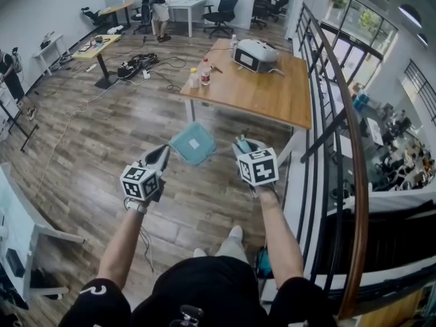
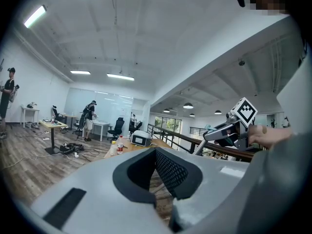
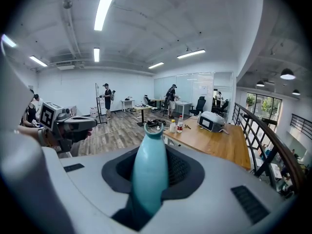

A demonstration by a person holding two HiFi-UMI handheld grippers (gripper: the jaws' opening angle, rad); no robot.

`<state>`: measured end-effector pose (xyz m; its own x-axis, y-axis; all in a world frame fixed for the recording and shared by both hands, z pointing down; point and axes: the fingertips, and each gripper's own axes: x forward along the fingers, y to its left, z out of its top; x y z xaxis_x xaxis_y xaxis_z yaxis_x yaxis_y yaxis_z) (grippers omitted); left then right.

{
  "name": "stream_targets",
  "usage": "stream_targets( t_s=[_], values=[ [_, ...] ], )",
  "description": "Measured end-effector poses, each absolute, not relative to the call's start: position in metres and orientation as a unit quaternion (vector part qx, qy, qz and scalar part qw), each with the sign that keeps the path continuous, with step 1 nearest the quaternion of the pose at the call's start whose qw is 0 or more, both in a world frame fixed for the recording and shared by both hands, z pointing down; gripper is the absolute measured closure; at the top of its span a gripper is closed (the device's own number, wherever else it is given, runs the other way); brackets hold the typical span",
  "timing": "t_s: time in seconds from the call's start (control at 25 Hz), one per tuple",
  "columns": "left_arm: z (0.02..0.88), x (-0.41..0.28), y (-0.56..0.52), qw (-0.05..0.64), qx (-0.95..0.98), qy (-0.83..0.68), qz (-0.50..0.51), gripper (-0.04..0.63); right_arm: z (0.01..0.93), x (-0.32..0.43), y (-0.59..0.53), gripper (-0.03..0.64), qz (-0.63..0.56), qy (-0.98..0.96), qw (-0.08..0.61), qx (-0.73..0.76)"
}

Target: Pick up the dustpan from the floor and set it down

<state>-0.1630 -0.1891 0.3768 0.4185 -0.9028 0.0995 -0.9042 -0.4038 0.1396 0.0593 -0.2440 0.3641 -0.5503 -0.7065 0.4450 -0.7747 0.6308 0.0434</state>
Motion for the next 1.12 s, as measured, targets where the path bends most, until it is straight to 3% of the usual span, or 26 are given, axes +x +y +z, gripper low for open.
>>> stream_targets(
  t_s=[0.68,1.12],
  values=[
    [0.385,-0.156,-0.186,0.091,0.837,-0.54,0.011,0.595,0.38,0.064,-0.242,0.529,0.091,-0.877,0.222,0.417],
    [0.43,-0.152,-0.184,0.129,0.828,-0.546,0.022,0.597,0.423,0.072,-0.25,0.529,0.112,-0.871,0.24,0.414]
  ],
)
